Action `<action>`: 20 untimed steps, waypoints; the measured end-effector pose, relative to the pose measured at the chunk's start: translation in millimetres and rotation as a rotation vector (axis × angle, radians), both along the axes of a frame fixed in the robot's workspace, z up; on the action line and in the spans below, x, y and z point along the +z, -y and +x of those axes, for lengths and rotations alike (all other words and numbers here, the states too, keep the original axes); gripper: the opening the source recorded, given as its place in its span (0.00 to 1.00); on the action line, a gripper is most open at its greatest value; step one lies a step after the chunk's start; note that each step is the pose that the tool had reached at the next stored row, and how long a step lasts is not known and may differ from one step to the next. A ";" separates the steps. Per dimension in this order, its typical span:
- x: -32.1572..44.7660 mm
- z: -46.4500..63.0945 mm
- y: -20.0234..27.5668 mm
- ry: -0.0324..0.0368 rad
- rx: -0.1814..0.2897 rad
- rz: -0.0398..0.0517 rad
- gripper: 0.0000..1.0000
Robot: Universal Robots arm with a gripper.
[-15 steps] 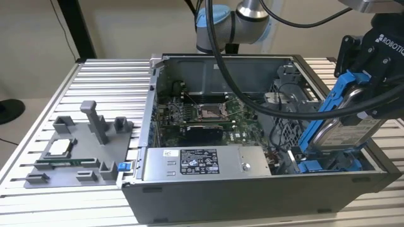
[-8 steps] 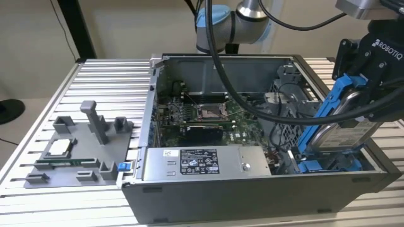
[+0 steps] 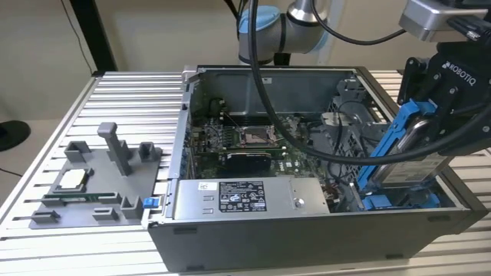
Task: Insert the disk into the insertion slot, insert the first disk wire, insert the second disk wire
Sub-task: 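Insert the disk into the insertion slot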
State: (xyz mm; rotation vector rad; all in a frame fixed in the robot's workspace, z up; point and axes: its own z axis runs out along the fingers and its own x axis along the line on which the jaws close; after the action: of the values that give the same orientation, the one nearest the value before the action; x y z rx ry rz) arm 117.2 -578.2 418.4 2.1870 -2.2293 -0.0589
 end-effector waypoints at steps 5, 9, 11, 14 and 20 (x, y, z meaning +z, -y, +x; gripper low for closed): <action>-6.0 1.3 -0.2 0.0000 0.000 0.0182 0.00; -9.6 3.9 0.1 -0.0001 0.000 0.0266 0.00; -10.3 4.2 1.2 -0.0003 0.000 0.0260 0.00; -11.0 4.4 4.1 -0.0026 0.000 0.0264 0.00; -10.5 4.4 9.3 -0.0098 -0.014 0.0261 0.00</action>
State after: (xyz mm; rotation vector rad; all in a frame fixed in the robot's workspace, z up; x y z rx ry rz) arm 121.6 -587.5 407.8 2.1796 -2.2512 -0.0993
